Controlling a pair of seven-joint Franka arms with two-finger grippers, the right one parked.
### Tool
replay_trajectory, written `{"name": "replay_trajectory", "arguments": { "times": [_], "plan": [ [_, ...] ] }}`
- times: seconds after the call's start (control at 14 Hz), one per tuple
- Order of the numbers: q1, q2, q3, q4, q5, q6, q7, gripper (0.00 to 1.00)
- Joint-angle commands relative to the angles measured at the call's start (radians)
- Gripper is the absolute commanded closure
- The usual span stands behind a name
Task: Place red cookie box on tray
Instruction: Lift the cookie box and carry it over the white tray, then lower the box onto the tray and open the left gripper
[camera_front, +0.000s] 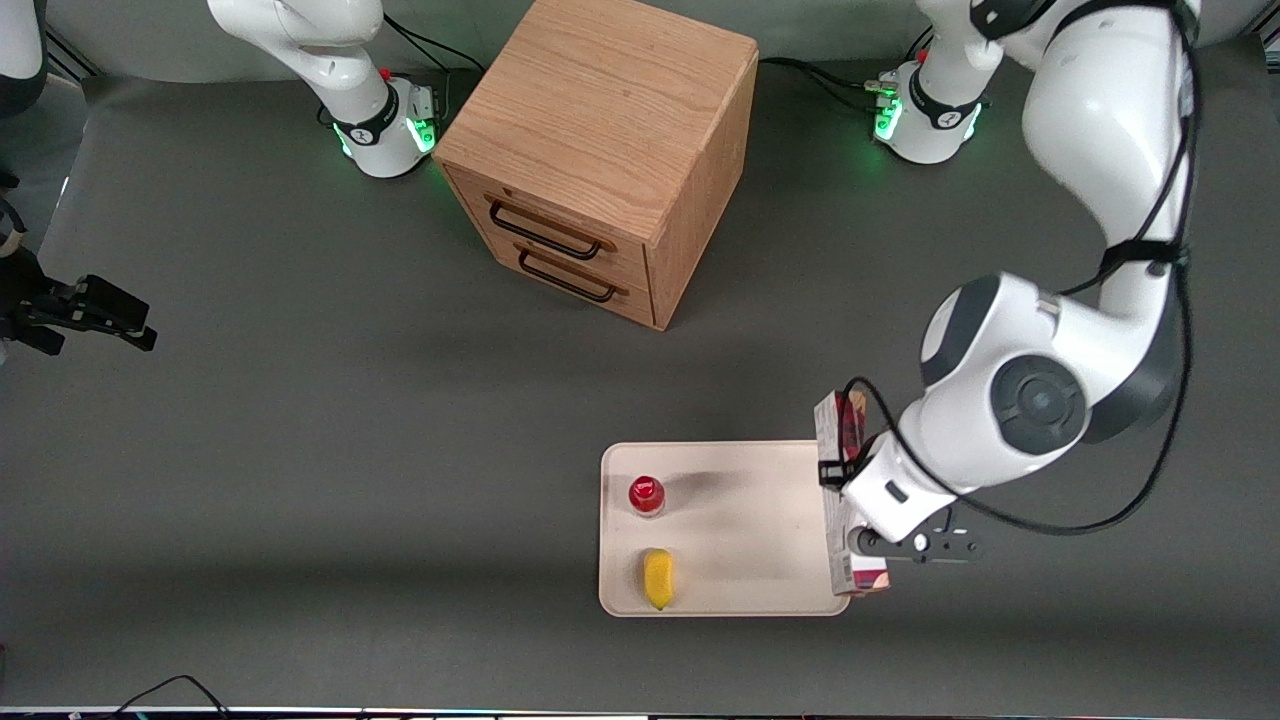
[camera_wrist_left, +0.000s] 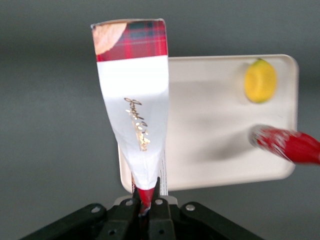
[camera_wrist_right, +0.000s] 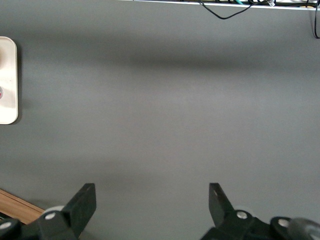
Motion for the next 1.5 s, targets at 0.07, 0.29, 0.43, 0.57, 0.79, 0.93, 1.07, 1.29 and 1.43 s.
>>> {"name": "replay_trajectory", "arguments": {
  "times": [0.07, 0.29, 0.43, 0.57, 0.79, 0.93, 1.07, 1.29, 1.43],
  "plan": [
    [-0.046, 0.096, 0.038, 0.017, 0.068, 0.09, -0.086, 1.0],
    [-0.045, 0.108, 0.061, -0.064, 0.073, 0.168, -0.086, 1.0],
    [-0.046, 0.114, 0.087, -0.119, 0.078, 0.236, -0.083, 1.0],
    [-0.045, 0.124, 0.092, -0.144, 0.072, 0.276, -0.086, 1.0],
    [-0.043, 0.125, 0.092, -0.155, 0.064, 0.278, -0.089, 1.0],
    [-0.042, 0.121, 0.092, -0.166, 0.064, 0.281, -0.089, 0.69],
    [-0.034, 0.09, 0.092, -0.233, 0.068, 0.363, -0.087, 0.0],
    [-0.031, 0.061, 0.092, -0.261, 0.062, 0.414, -0.09, 0.0],
    [-0.011, 0.006, 0.092, -0.285, 0.061, 0.413, -0.083, 0.0]
  ]
}}
